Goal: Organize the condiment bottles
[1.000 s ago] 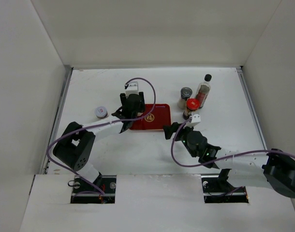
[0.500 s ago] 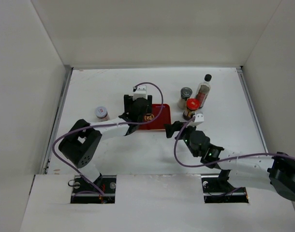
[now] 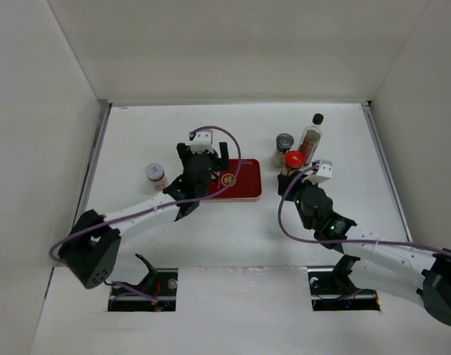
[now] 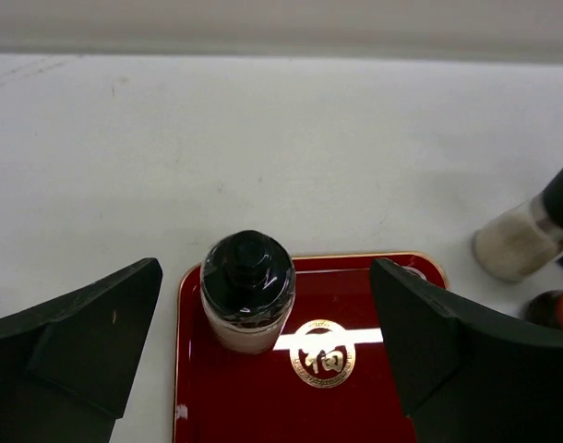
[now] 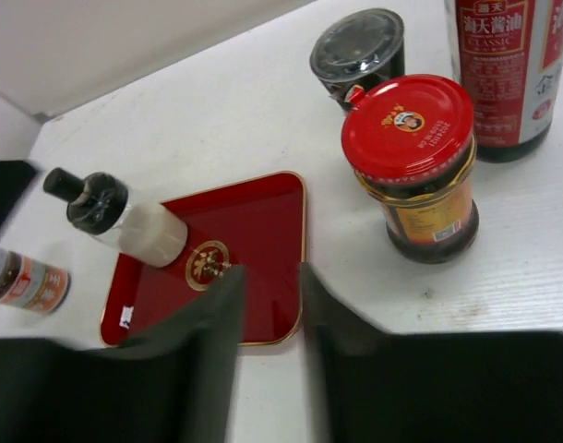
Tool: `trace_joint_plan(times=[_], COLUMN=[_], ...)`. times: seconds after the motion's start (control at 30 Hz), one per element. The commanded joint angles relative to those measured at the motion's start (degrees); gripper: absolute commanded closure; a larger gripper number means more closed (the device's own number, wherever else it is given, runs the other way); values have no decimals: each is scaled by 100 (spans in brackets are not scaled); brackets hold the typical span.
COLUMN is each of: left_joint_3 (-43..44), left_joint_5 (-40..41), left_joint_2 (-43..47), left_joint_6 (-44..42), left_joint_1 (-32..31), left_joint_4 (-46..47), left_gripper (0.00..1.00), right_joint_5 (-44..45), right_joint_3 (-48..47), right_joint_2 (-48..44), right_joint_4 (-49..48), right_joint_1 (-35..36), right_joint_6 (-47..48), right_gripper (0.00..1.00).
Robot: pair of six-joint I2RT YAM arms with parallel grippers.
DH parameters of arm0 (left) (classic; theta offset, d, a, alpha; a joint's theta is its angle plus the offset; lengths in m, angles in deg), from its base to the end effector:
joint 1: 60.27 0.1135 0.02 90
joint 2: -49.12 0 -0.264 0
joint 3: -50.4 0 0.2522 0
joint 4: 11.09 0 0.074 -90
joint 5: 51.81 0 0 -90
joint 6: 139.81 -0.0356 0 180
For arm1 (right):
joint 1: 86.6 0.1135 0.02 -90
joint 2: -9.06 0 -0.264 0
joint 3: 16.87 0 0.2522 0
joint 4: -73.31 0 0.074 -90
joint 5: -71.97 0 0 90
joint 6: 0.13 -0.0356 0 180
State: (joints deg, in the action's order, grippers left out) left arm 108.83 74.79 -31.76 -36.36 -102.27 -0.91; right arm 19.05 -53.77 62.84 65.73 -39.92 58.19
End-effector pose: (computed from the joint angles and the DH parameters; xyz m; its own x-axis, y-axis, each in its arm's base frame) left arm 0.2457 -0.1926 0.2561 -0.1778 -0.0911 -0.9798 0.0646 0.9925 -0.1040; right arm 0.1572 0.1354 0.2367 -0.1848 0.4147 -0.8910 -0.0883 0.8959 0.4354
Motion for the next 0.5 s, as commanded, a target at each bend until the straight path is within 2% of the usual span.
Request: trace_joint_plan(times=[0.0,0.07,0.1,0.17,0.3,0.37,0.47], left_joint_3=[-448,-939,-1177,-1608,-2241,-2488,-2726], left_joint_5=[-65,-109,-135,-188,-241,-285,-539], left_joint_2=[809,1283,1486,1794,2076,2094,2103], left_joint_6=[61,140,184,298,658,825,878], left_joint_1=[-14,-32,-58,-102,-199,-173,-120], left_joint_4=[558,847,1023,1322,1867,2262,2606], left_gripper=[3,13,19,35,61,65,62], right_joint_5=[-25,-25,-25,10,71,132,1], right_joint_3=[-507,-656,-753,-972,-1333,-1439,-1737], right_joint_2=[159,264,317,449,721,905,1335], right_joint_4=[534,675,788,1131,1685,1756,1958], right_joint_1=[-180,-303,-365,-523,-1111,-1357,-1613], right_joint_6=[-102,-49,-23,-22,-57,-5,188], right_gripper=[57,33,26,19,11,8,0])
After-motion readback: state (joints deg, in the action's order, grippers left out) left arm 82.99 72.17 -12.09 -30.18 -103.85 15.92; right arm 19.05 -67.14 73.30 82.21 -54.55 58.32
